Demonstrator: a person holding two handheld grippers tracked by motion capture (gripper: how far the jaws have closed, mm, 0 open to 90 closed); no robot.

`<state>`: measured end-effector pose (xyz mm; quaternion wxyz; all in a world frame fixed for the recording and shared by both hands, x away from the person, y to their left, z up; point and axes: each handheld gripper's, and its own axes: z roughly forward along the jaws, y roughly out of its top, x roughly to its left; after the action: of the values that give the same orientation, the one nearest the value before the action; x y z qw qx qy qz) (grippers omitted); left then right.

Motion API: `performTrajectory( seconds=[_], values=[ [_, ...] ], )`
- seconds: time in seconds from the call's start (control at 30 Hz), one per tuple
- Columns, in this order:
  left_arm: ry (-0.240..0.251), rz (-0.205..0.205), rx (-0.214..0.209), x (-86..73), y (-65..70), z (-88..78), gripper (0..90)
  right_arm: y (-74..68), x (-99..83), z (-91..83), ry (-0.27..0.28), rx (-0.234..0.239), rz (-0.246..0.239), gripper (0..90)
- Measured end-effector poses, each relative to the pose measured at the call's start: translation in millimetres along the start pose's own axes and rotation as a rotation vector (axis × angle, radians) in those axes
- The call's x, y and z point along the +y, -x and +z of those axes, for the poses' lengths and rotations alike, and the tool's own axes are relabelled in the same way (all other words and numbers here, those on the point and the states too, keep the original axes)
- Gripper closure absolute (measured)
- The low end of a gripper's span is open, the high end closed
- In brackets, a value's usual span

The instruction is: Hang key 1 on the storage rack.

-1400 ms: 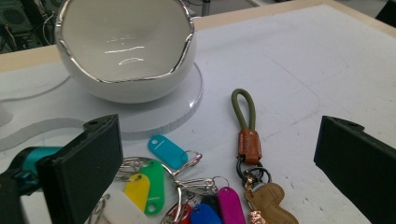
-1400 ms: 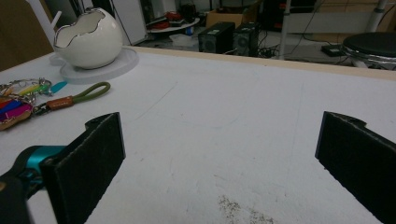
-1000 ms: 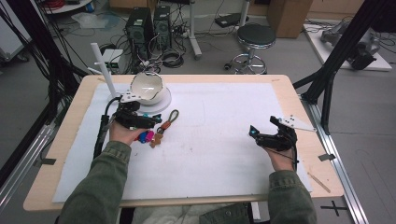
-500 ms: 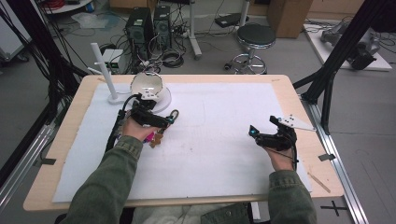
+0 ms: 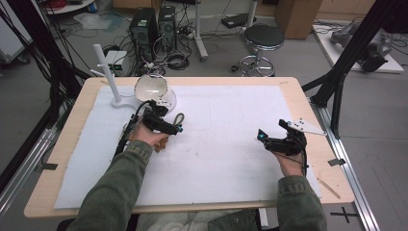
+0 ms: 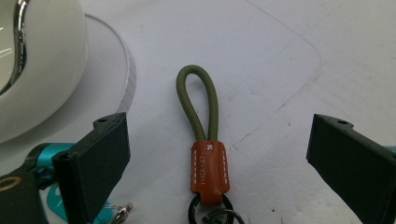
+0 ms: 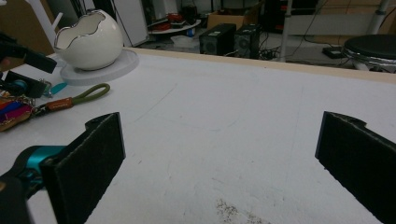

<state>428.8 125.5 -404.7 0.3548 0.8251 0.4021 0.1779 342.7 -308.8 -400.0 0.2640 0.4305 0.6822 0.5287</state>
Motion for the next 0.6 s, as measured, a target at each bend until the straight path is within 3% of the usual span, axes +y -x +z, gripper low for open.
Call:
performTrajectory(
  seconds=[0.13, 0.5, 0.6],
  values=[
    [-0.084, 0.016, 0.028, -4.7, -1.2, 8.6, 6.6, -0.4, -0.2, -0.4, -0.006, 0.005, 0.001, 0.6],
    [-0.150, 0.027, 0.044, -7.8, 1.8, 14.9, 12.3, 0.8, -0.9, -0.5, -0.013, 0.002, 0.003, 0.6],
    [-0.153, 0.029, 0.053, -7.7, 1.6, 14.9, 22.4, 1.3, -1.0, -1.1, -0.007, 0.000, 0.000, 0.6]
  ],
)
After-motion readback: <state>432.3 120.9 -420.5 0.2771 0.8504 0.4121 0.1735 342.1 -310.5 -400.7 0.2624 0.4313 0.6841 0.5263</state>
